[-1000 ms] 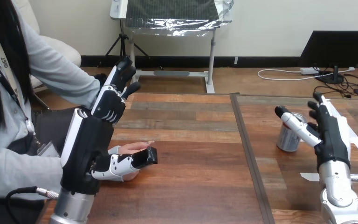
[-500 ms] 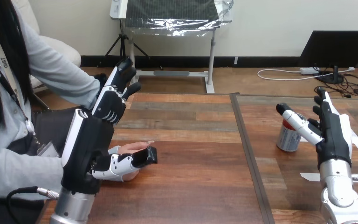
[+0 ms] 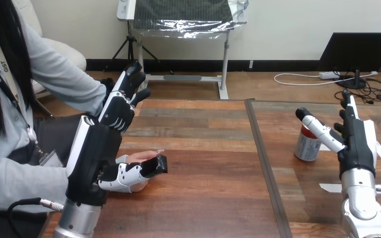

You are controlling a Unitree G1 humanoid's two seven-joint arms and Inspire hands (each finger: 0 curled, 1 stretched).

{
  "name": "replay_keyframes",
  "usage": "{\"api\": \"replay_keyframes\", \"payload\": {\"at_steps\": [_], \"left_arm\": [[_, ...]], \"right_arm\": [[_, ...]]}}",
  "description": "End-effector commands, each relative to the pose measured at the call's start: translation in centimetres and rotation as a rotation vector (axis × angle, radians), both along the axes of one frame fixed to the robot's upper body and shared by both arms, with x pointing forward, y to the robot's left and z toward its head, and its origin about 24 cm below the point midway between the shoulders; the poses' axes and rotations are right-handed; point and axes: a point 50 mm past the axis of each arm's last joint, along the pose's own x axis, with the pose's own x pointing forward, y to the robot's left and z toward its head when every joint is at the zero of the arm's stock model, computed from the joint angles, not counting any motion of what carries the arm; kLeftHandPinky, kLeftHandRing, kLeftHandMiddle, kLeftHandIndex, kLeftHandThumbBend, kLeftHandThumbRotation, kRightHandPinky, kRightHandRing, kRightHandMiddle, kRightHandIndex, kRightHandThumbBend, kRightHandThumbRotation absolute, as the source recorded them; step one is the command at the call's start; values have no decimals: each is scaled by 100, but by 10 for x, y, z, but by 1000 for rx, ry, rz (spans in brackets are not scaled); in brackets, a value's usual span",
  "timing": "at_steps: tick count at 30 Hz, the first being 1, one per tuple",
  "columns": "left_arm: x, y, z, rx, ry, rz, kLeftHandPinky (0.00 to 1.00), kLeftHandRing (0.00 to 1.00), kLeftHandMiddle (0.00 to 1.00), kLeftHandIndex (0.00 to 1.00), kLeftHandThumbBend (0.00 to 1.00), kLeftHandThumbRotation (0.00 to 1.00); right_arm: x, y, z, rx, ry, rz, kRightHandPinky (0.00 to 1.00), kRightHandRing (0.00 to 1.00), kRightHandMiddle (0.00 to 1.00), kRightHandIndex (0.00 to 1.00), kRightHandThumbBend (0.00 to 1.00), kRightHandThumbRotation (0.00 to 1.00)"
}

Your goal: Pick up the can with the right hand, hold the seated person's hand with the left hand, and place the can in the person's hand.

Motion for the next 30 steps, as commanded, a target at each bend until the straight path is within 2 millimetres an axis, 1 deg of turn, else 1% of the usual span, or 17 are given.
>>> {"api": "replay_keyframes", "payload": {"at_steps": [1, 13, 25, 30], "left_arm": [[15, -1, 17, -25, -72, 3, 90, 97, 99, 96, 100, 54], [15, -1, 18, -28, -85, 1, 90, 97, 99, 96, 100, 54], [14, 1, 18, -26, -85, -2, 90, 97, 99, 96, 100, 54], [14, 1, 18, -20, -92, 4, 90, 97, 99, 96, 100, 55]], "right_arm": [[13, -1, 25, -46, -101, 17, 94, 100, 100, 100, 100, 56], [16, -5, 24, -28, -59, 3, 96, 100, 100, 100, 100, 53], [18, -5, 20, -17, -3, -16, 95, 100, 100, 100, 100, 48], [19, -5, 17, -31, 45, -26, 94, 100, 100, 100, 100, 48]]}}
